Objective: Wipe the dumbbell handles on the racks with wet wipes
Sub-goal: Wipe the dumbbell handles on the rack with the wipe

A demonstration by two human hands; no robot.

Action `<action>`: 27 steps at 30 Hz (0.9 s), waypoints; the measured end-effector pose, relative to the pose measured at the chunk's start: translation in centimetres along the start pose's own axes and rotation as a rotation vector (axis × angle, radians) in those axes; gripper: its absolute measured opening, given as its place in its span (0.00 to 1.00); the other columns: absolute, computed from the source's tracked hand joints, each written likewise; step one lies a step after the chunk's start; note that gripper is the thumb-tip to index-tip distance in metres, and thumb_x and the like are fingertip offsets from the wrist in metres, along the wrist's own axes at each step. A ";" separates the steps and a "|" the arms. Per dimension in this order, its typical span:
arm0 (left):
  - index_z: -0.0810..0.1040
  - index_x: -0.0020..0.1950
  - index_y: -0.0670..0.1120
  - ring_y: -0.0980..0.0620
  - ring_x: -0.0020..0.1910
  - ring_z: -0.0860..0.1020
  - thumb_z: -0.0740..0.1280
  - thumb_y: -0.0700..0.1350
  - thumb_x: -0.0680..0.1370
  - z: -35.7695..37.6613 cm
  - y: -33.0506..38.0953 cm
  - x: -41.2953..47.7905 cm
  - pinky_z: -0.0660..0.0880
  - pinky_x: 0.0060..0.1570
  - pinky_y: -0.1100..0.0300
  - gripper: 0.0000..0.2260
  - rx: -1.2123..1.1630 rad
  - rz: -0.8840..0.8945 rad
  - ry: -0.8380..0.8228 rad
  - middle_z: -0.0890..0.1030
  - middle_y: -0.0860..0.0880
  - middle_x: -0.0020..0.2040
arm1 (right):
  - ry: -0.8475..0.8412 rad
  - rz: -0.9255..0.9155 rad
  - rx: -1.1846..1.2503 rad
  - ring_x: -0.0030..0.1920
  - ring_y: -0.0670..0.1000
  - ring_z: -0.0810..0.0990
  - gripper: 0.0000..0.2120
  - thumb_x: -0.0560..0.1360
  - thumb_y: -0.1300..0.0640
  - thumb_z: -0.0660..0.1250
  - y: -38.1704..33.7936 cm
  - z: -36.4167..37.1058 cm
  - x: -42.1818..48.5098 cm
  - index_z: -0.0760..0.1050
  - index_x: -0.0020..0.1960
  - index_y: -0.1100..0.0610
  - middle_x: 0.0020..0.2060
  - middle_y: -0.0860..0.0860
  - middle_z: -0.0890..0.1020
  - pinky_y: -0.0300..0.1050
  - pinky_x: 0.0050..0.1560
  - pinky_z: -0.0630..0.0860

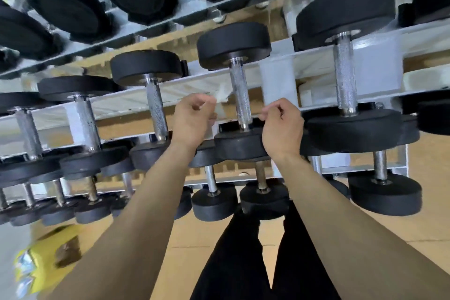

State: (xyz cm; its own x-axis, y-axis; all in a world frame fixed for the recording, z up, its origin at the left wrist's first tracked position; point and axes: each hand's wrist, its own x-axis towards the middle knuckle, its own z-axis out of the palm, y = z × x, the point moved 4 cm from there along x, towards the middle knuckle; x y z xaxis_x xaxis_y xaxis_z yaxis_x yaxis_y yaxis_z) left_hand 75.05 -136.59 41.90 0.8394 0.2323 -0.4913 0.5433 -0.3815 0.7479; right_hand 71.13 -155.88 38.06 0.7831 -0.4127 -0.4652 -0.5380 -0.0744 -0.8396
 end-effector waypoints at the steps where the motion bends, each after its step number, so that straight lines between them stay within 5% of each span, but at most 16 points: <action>1: 0.80 0.43 0.51 0.53 0.40 0.84 0.68 0.44 0.81 0.3 -0.3 0.4 0.82 0.42 0.58 0.07 -0.054 -0.045 0.043 0.81 0.54 0.40 | 0.009 0.002 -0.003 0.44 0.50 0.83 0.15 0.78 0.63 0.57 0.0 0.1 0.0 0.77 0.38 0.52 0.38 0.50 0.84 0.38 0.44 0.76; 5: 0.80 0.41 0.51 0.48 0.46 0.83 0.68 0.41 0.79 2.9 -0.4 3.4 0.81 0.57 0.49 0.09 -0.232 -0.155 0.022 0.82 0.54 0.39 | 0.030 -0.037 0.015 0.38 0.48 0.82 0.13 0.74 0.60 0.56 -0.1 0.6 0.0 0.76 0.35 0.52 0.31 0.47 0.82 0.48 0.48 0.80; 7: 0.79 0.47 0.45 0.48 0.40 0.79 0.65 0.37 0.81 4.2 0.4 4.1 0.80 0.51 0.54 0.06 -0.515 -0.274 -0.056 0.81 0.51 0.37 | 0.039 -0.057 -0.010 0.37 0.50 0.82 0.13 0.72 0.59 0.56 -0.1 0.6 0.1 0.76 0.35 0.53 0.29 0.47 0.81 0.46 0.46 0.79; 10: 0.78 0.57 0.44 0.47 0.47 0.82 0.62 0.44 0.83 5.1 0.8 4.6 0.81 0.43 0.61 0.08 -0.757 -0.416 -0.199 0.84 0.43 0.51 | 0.045 -0.078 -0.028 0.36 0.51 0.81 0.13 0.72 0.61 0.56 -0.1 0.6 0.3 0.77 0.33 0.55 0.29 0.48 0.81 0.44 0.43 0.76; 13: 0.80 0.50 0.47 0.48 0.51 0.84 0.61 0.56 0.84 5.7 0.0 5.4 0.82 0.43 0.63 0.15 -0.659 -0.328 -0.321 0.85 0.46 0.51 | 0.043 -0.057 -0.007 0.36 0.53 0.80 0.12 0.71 0.59 0.57 0.1 0.7 0.5 0.77 0.34 0.58 0.30 0.53 0.81 0.43 0.41 0.76; 18: 0.84 0.49 0.46 0.48 0.57 0.83 0.65 0.49 0.83 6.4 -1.6 5.9 0.81 0.51 0.61 0.10 -0.626 -0.177 -0.394 0.85 0.47 0.54 | 0.031 -0.023 -0.011 0.36 0.53 0.80 0.14 0.73 0.64 0.56 0.4 0.4 0.7 0.77 0.34 0.58 0.31 0.54 0.82 0.44 0.43 0.76; 21: 0.84 0.49 0.42 0.49 0.51 0.80 0.64 0.45 0.84 5.5 -4.2 5.5 0.80 0.59 0.53 0.11 -0.337 -0.072 -0.530 0.84 0.40 0.52 | 0.032 -0.020 -0.012 0.37 0.53 0.80 0.15 0.75 0.66 0.56 0.3 0.5 0.8 0.77 0.35 0.59 0.32 0.56 0.82 0.45 0.44 0.77; 24: 0.80 0.36 0.47 0.51 0.44 0.77 0.64 0.49 0.84 4.5 -5.4 4.5 0.73 0.57 0.52 0.17 0.102 0.032 -0.656 0.83 0.49 0.41 | 0.040 -0.024 -0.010 0.37 0.52 0.80 0.16 0.76 0.68 0.55 0.1 0.5 0.6 0.77 0.35 0.60 0.32 0.57 0.82 0.44 0.44 0.77; 27: 0.80 0.38 0.49 0.51 0.48 0.78 0.63 0.46 0.84 4.7 -3.8 4.4 0.75 0.63 0.49 0.15 -0.092 -0.058 -0.592 0.82 0.49 0.43 | 0.035 -0.031 -0.006 0.36 0.52 0.80 0.17 0.76 0.68 0.55 0.1 0.5 0.6 0.77 0.35 0.59 0.33 0.57 0.82 0.43 0.43 0.76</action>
State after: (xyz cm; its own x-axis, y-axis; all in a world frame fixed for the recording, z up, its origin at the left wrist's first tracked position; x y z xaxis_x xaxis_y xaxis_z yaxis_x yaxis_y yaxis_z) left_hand 76.58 -138.34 34.75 0.6725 -0.2977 -0.6775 0.6090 -0.2976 0.7352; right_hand 71.71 -155.70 37.54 0.7882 -0.4412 -0.4291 -0.5159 -0.0933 -0.8516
